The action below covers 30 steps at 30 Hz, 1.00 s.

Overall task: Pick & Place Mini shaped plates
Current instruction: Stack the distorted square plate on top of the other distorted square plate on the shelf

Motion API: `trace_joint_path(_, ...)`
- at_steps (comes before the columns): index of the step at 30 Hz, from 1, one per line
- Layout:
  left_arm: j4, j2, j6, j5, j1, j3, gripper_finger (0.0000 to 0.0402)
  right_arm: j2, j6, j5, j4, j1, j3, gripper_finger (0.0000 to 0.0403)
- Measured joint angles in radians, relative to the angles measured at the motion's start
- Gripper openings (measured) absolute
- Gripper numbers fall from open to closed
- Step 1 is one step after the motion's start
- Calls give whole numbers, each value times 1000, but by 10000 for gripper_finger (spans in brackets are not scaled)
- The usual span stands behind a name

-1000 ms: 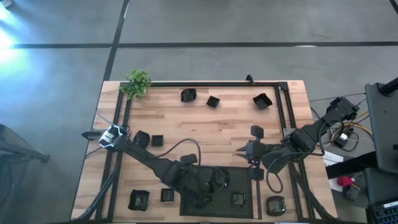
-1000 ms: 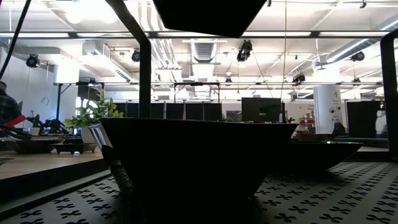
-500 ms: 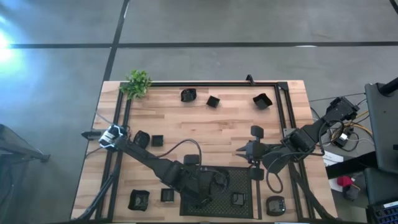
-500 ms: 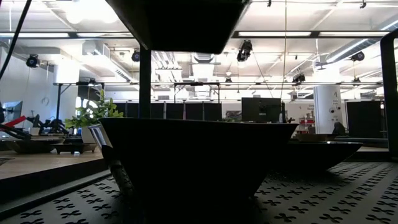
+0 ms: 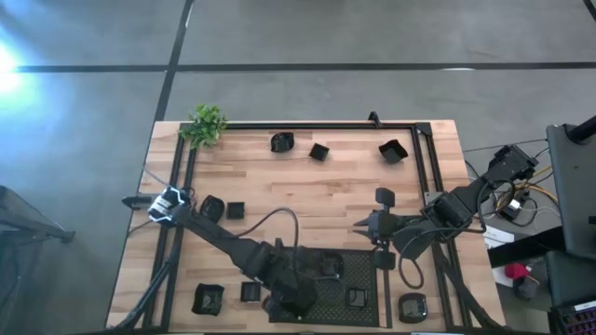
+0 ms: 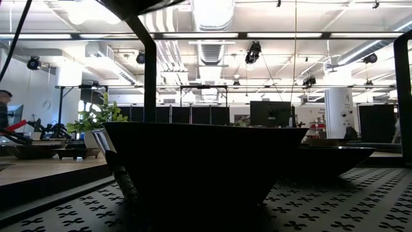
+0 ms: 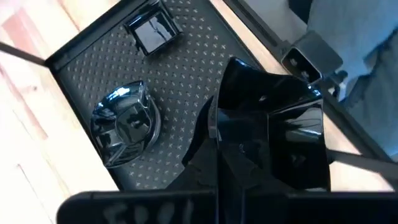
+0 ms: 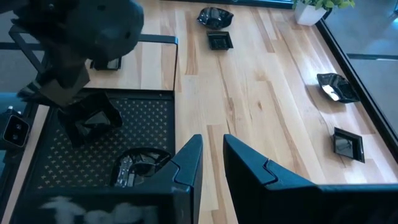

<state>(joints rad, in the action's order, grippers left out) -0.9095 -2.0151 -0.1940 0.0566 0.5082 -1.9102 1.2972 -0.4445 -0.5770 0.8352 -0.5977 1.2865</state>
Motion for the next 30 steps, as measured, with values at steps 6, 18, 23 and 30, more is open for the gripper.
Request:
trace_joint_path(6, -13, 0, -60, 1, -3, 1, 0, 0, 2, 0, 0, 0, 0, 61)
trace_joint_path(18, -43, 0, -122, 0, -3, 4, 0, 0, 3, 7, 0, 0, 0, 61)
trace_joint_path(23, -53, 0, -176, -50, -9, 44, 0, 0, -3, 9, -1, 0, 0, 61)
trace_joint_path(30, -49, 0, -205, -76, -16, 100, 0, 0, -27, 9, -3, 0, 0, 61)
